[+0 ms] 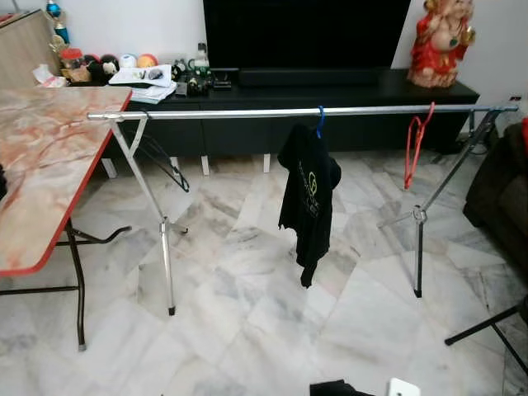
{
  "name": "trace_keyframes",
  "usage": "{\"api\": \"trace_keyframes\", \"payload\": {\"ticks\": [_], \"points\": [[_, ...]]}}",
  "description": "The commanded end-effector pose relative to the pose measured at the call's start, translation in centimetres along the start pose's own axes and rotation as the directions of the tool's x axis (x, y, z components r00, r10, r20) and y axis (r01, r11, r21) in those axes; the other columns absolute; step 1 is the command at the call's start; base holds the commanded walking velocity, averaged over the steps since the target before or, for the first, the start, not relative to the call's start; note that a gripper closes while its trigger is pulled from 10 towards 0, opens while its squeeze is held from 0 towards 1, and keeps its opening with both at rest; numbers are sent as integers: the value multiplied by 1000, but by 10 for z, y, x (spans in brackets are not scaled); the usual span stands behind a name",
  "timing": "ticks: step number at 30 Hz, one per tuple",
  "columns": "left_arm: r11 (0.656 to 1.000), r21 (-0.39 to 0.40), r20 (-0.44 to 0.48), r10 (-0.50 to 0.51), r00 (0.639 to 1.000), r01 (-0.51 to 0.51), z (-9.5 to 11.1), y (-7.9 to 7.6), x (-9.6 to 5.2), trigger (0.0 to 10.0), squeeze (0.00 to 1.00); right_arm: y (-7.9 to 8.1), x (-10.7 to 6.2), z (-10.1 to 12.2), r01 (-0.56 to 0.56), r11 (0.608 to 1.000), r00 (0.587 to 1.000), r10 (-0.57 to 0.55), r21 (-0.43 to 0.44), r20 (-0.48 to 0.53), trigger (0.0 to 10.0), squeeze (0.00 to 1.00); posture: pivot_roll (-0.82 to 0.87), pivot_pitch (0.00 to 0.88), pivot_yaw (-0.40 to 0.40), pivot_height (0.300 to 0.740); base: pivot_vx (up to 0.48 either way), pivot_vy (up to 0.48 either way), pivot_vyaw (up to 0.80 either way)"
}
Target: Hang hanger
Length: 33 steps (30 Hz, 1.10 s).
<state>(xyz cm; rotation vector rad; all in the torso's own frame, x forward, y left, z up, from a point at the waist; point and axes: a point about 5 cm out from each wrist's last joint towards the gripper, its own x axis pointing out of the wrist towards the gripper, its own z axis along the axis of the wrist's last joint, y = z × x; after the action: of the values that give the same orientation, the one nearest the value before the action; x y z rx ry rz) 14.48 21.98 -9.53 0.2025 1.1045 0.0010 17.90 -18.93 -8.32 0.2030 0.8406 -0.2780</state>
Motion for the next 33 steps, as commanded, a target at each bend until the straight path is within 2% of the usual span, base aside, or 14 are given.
{"api": "trace_keyframes", "payload": {"ticks": [1, 15, 25, 31, 32, 33], "points": [[1000, 2, -22, -9, 1000, 9, -4, -2, 0, 10000, 0, -6, 0, 3, 15, 1000, 1000, -15, 5, 9, 10000, 0, 60, 62, 18, 740, -341, 0, 0], [1000, 11, -18, -17, 1000, 17, -4, -4, 0, 10000, 0, -4, 1, 6, 7, 1000, 1000, -7, 12, 17, 10000, 0, 60, 48, 20, 740, -309, 0, 0], [1000, -18, 12, -11, 1000, 12, 1, -2, 0, 10000, 0, 5, 6, 29, -26, 999, 996, 24, 23, 89, 10000, 0, 68, 55, 11, 740, 0, 0, 0], [1000, -24, 64, -9, 998, 10, 13, -2, 1, 10000, 0, 15, 9, 45, -62, 998, 989, 61, 9, 133, 10000, 0, 70, 56, 6, 740, 0, 0, 0], [1000, -28, 110, 8, 994, -5, 23, 2, 1, 10000, 0, 19, 10, 53, -79, 997, 984, 78, 3, 161, 10000, 0, 69, 59, 5, 740, 0, 0, 0], [1000, -28, 110, 8, 994, -5, 23, 2, 1, 10000, 0, 19, 10, 53, -79, 997, 984, 78, 3, 161, 10000, 0, 69, 59, 5, 740, 0, 0, 0]]}}
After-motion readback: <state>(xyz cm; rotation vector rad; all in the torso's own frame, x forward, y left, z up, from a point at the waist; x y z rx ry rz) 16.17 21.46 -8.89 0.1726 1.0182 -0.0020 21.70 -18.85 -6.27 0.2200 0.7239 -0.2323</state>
